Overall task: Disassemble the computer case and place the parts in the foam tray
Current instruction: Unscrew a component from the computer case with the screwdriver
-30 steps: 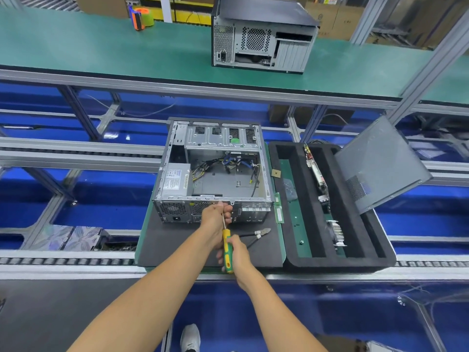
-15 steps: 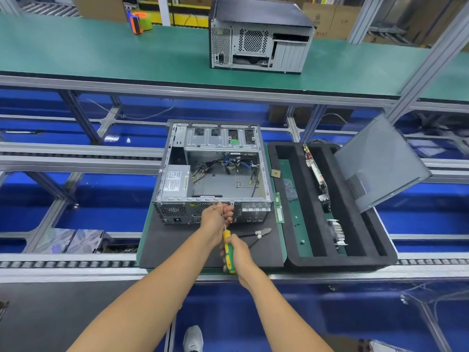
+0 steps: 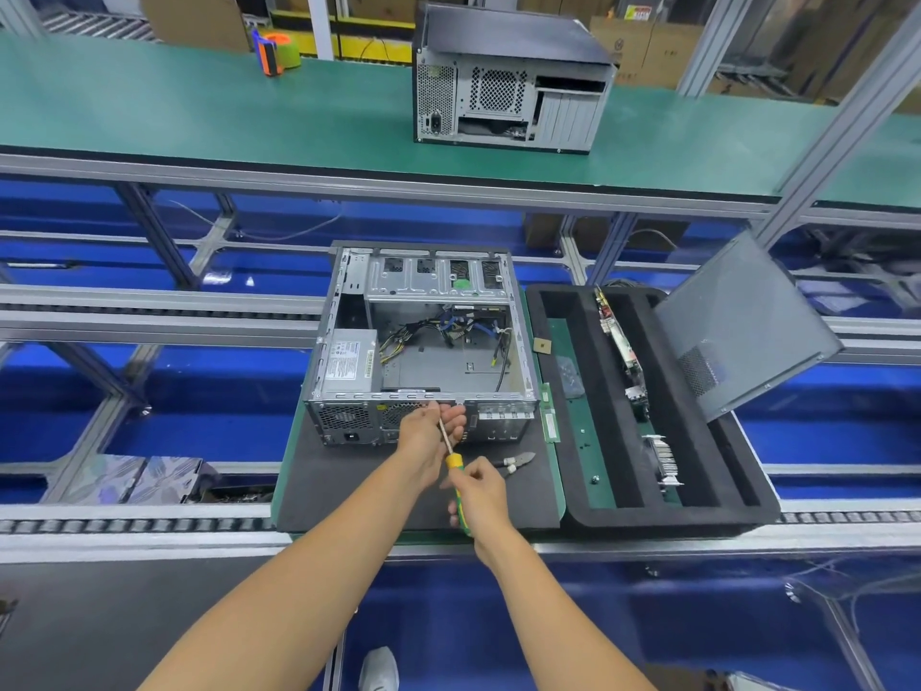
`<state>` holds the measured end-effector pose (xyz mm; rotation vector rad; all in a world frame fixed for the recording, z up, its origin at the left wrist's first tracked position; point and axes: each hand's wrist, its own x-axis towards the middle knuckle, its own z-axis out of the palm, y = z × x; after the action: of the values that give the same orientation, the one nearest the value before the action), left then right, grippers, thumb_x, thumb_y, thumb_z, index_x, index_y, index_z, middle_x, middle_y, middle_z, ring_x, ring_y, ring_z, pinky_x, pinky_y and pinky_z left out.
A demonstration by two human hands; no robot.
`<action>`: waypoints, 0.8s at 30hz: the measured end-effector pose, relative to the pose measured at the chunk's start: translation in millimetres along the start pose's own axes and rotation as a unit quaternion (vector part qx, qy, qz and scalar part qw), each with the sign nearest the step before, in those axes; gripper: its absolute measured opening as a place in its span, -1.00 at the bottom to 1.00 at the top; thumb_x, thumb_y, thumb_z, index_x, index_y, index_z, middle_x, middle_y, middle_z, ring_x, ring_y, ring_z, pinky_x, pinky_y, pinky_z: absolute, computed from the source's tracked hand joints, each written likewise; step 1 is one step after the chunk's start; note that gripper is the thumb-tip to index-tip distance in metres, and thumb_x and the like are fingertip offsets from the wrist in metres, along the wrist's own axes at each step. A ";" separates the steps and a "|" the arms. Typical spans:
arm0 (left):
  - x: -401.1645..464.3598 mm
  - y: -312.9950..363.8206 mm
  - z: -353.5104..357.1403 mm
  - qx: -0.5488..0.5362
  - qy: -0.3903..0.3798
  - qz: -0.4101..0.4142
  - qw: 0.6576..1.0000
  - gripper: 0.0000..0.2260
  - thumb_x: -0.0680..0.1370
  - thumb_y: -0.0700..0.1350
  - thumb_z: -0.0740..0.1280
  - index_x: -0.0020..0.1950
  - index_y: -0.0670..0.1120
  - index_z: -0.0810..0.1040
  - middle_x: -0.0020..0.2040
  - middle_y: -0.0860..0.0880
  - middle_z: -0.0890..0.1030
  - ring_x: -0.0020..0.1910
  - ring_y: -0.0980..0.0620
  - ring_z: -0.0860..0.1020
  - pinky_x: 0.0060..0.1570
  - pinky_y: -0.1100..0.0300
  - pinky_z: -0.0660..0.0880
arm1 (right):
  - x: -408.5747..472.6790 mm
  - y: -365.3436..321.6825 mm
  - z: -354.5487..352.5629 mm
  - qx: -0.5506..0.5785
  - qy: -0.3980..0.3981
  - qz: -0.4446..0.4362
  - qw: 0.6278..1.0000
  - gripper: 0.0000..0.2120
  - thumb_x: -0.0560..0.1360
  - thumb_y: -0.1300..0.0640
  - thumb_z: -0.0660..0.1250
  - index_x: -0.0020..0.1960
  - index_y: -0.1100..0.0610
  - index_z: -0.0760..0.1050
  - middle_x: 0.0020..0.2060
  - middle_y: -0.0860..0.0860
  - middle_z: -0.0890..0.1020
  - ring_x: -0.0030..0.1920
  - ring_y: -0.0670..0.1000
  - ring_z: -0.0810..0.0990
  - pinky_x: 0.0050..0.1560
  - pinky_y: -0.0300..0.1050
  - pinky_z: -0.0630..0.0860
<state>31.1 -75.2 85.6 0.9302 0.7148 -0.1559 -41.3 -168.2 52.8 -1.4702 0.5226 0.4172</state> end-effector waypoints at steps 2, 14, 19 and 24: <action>-1.0 -0.7 -1.4 -0.010 -0.001 -0.007 1.000 -0.78 0.76 -0.17 0.11 0.04 -0.25 0.46 -0.14 -0.19 0.67 -0.34 0.01 0.58 -0.43 0.26 0.58 | -1.2 3.9 0.7 0.001 0.004 0.002 1.000 -0.86 0.52 0.24 0.33 -0.17 0.14 0.40 -0.32 0.05 0.62 -0.48 -0.01 0.45 -0.49 -0.19 0.34; 4.4 -10.1 -18.1 0.000 -0.021 -0.004 1.000 -0.89 0.70 -0.21 0.19 0.05 -0.17 0.49 -0.16 -0.14 0.64 -0.27 -0.01 0.60 -0.24 0.18 0.63 | -4.3 12.6 2.7 -0.016 0.016 0.000 1.000 -0.88 0.48 0.28 0.32 -0.17 0.16 0.39 -0.37 0.02 0.58 -0.49 0.00 0.44 -0.50 -0.19 0.33; 17.7 -17.9 -46.0 0.146 0.018 0.048 0.988 -0.88 0.69 -0.15 0.24 0.06 -0.11 0.56 -0.08 -0.08 0.67 -0.11 0.00 0.60 -0.07 0.13 0.58 | -3.5 23.1 0.0 -0.006 0.018 0.015 1.000 -0.88 0.50 0.28 0.31 -0.16 0.16 0.38 -0.40 -0.07 0.60 -0.48 -0.01 0.44 -0.49 -0.20 0.33; 30.3 -23.5 -76.9 0.443 0.014 0.153 0.883 -0.93 0.64 -0.09 0.34 0.01 -0.04 0.60 -0.14 -0.02 0.65 -0.08 -0.03 0.59 -0.14 0.14 0.45 | -3.0 32.5 -8.4 -0.004 0.035 0.031 0.999 -0.85 0.48 0.28 0.33 -0.19 0.14 0.38 -0.37 -0.04 0.60 -0.47 -0.02 0.45 -0.48 -0.18 0.34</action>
<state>6.4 -24.4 20.9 1.9159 0.4967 -0.1918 -62.7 -174.3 27.6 -1.4833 0.6241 0.4168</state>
